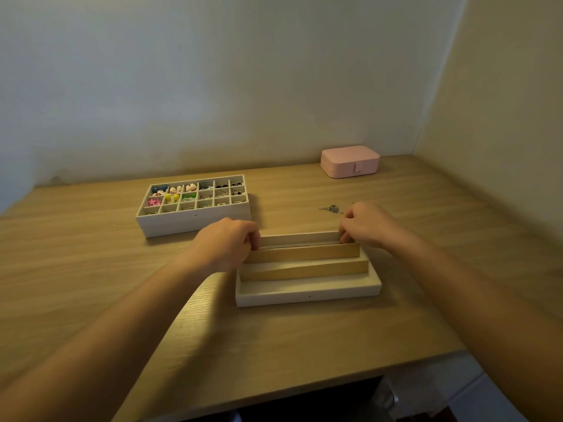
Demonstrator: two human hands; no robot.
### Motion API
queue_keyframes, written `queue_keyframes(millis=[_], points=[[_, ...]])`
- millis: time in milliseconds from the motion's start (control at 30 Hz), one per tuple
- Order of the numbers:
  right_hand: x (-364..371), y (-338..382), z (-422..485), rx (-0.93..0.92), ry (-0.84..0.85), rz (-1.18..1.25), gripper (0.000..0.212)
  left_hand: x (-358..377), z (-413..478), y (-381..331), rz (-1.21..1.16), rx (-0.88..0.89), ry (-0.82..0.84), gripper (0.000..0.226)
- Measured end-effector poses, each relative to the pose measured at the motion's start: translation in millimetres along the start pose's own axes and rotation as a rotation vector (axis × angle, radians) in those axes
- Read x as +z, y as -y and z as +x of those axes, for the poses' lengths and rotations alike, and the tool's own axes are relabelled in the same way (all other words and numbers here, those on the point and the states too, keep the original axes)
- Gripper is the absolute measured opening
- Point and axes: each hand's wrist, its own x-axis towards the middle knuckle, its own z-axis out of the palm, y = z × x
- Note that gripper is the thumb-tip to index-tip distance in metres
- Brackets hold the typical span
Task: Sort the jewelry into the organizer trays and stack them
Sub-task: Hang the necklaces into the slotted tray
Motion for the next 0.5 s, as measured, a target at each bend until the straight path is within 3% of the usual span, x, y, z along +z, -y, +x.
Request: queue_keyframes(millis=[267,500], points=[[-0.1,0.5,-2.1,-0.034,-0.064,0.008,0.027,-0.8,0.2,4.4,-0.082,-0.017,-0.031,0.029],[2.2,-1.2,-2.7,-0.038,-0.023,0.014,0.029,1.7,-1.9,0.7,-0.073,-0.015,-0.003,0.029]])
